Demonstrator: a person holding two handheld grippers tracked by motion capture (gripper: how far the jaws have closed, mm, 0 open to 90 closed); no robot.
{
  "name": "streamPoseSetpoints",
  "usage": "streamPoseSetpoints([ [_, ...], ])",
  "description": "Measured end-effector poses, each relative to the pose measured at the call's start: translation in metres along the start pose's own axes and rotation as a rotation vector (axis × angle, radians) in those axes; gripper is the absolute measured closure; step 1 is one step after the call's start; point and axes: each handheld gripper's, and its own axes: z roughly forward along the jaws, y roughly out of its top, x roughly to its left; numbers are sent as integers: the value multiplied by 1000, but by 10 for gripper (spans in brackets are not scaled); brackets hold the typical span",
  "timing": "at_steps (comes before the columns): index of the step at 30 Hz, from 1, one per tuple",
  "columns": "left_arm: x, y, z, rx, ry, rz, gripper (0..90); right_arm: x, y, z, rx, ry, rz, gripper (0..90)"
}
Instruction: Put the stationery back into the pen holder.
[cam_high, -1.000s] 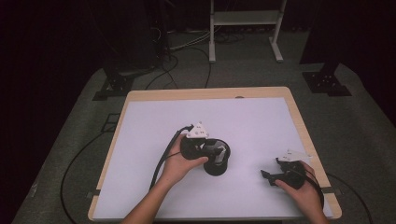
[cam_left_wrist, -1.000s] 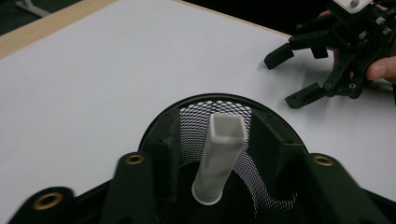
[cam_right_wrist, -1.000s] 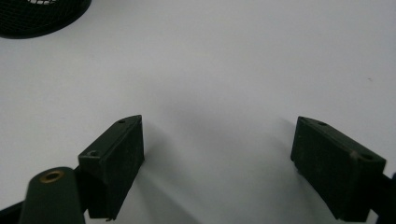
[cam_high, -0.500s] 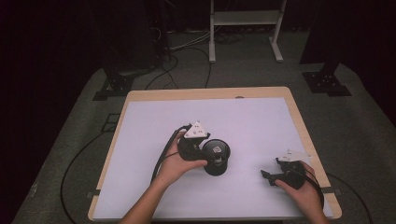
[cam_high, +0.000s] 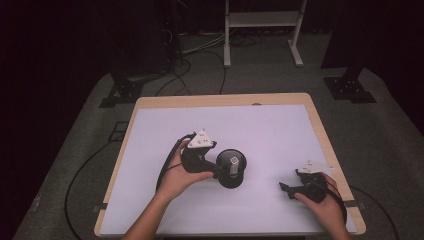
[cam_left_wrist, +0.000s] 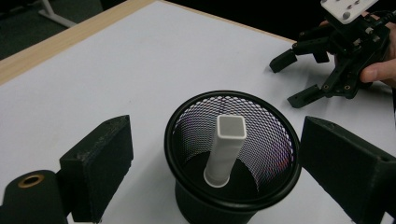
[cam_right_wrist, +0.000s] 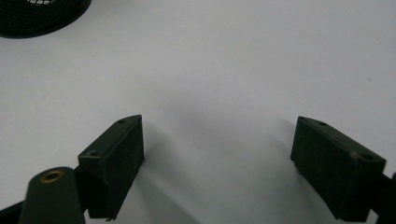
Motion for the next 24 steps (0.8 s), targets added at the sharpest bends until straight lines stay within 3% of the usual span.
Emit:
streamPoseSetpoints([
  [14, 2, -10, -25, 5, 16, 3, 98, 0, 0, 0, -1, -2, -3, 162],
  [24, 11, -37, -48, 22, 61, -30, 98, 0, 0, 0, 0, -2, -2, 162],
])
